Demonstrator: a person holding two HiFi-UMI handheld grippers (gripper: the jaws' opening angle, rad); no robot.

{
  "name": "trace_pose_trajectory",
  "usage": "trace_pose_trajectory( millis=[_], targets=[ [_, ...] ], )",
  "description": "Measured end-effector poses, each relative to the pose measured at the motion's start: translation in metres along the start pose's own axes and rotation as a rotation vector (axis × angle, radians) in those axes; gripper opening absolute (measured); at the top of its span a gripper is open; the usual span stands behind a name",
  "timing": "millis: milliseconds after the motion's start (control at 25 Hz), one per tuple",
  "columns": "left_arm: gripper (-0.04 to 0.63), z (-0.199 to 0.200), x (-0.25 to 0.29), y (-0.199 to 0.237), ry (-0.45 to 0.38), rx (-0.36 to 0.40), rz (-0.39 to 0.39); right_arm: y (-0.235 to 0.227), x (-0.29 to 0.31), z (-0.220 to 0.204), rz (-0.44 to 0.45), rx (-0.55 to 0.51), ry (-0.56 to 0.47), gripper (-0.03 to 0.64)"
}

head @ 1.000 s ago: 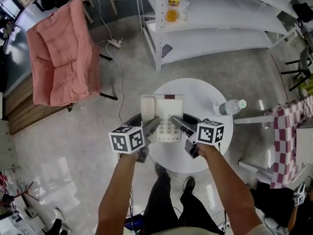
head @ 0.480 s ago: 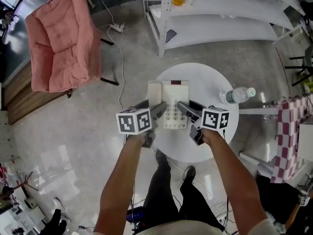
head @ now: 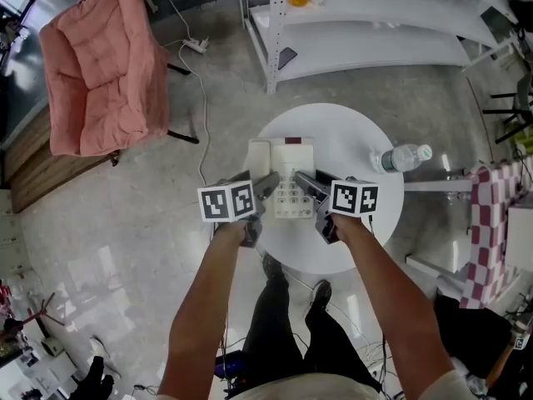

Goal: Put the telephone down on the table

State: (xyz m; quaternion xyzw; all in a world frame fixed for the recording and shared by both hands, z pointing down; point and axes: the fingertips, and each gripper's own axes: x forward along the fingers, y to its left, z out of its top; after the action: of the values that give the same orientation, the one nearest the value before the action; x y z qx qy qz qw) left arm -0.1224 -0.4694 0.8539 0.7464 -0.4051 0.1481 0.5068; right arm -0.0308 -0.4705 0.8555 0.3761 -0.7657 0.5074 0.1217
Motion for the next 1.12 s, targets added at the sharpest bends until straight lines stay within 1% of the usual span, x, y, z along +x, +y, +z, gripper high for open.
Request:
trace_pose_trajectory(
  millis=[160, 320, 480, 640, 800, 880, 1040, 1120],
  targets=[
    [0.321, -0.001, 0.007, 0.0, 0.007, 0.018, 0.02, -0.013, 0.002, -0.002, -0.087, -0.043, 0.026, 0.224],
    [0.322, -0.002, 0.011, 0.002, 0.001, 0.043, 0.05, -0.015, 0.004, -0.001, -0.162, -0.136, 0.08, 0.213],
    [0.322, -0.003, 0.01, -0.002, -0.031, 0.093, 0.064, -0.015, 0.001, 0.002, -0.22, -0.224, 0.116, 0.213],
    [0.331, 0.005, 0.0, -0.01, -0.076, 0.138, 0.069, -0.014, -0.008, 0.004, -0.259, -0.246, 0.117, 0.208],
    [0.331, 0.015, -0.016, -0.016, -0.112, 0.175, 0.08, -0.008, -0.022, 0.011, -0.27, -0.265, 0.092, 0.207],
    [0.331, 0.021, -0.03, -0.019, -0.134, 0.182, 0.082, -0.002, -0.032, 0.016, -0.272, -0.276, 0.073, 0.207],
    [0.33, 0.044, -0.073, -0.034, -0.227, 0.193, 0.085, 0.02, -0.059, 0.032, -0.253, -0.295, 0.004, 0.189],
    [0.33, 0.052, -0.095, -0.05, -0.273, 0.211, 0.069, 0.035, -0.076, 0.04, -0.228, -0.305, -0.033, 0.159]
  ],
)
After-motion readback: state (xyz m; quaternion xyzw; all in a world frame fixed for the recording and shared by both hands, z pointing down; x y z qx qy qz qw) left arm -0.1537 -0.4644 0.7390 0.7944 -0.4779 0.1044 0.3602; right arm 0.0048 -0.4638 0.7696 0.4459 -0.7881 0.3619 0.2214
